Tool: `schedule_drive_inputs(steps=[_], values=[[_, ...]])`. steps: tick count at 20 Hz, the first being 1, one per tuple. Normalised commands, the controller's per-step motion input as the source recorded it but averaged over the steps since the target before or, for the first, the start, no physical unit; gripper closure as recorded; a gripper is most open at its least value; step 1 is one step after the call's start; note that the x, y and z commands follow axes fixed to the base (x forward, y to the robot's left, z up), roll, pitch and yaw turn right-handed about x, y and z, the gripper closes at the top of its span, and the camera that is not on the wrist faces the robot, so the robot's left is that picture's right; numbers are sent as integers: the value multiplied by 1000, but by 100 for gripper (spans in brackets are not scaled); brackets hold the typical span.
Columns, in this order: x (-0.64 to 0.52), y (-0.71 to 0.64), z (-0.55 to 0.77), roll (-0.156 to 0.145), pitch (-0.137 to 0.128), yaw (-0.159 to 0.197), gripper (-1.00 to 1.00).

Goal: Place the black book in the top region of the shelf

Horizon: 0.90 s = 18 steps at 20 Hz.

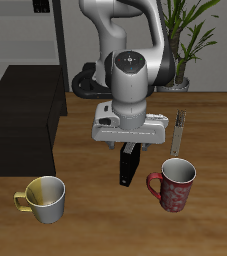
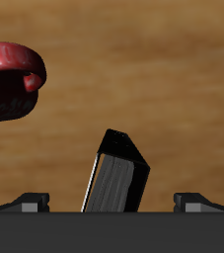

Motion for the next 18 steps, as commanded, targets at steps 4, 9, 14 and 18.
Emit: schedule_drive_inputs(steps=[4,9,14,18], values=[[33,3,-191,17,38,-16,100],[-30,-1,18,-1,0,9,100],[-111,31,184,-21,1,13,100],[-183,-16,352,-31,-30,14,100]])
